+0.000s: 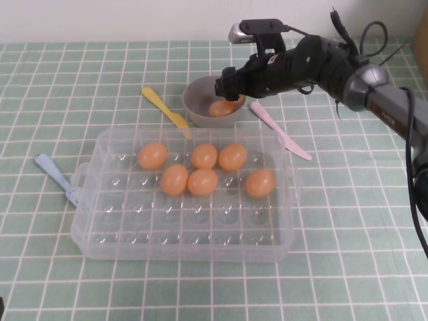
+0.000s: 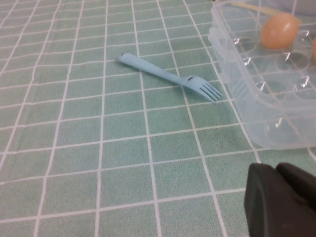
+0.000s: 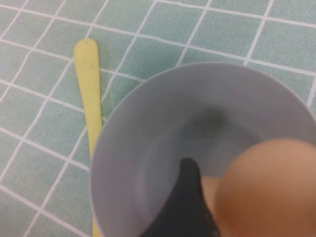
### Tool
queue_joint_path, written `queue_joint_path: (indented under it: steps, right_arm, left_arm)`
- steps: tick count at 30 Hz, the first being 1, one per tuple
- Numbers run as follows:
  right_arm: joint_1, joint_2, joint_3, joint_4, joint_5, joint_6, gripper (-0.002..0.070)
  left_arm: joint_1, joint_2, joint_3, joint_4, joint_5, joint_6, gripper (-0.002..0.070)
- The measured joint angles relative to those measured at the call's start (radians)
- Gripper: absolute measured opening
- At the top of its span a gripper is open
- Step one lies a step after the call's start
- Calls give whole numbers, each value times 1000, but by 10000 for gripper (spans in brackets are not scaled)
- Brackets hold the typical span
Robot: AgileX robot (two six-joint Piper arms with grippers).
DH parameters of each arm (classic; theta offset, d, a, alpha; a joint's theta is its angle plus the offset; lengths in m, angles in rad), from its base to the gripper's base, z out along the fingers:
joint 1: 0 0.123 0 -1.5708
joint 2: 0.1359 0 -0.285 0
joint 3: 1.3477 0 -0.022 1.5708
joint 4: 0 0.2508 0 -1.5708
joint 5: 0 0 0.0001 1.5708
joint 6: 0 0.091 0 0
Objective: Take an egg out of the egg box
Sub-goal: Place the egg in the bowl
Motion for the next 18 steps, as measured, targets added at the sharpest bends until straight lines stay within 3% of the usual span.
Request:
queue_joint_path:
  steps: [9, 15, 18]
  right_arm:
    - [0, 0, 0, 2, 2, -2, 543]
    - [0, -22, 0, -29, 40, -3, 540]
    - [0, -60, 0, -69, 92, -3, 506]
  left_arm:
    - [0, 0, 0, 0, 0, 0, -3]
    - [0, 0, 0, 0, 0, 0, -3]
    - [0, 0, 0, 0, 0, 0, -3]
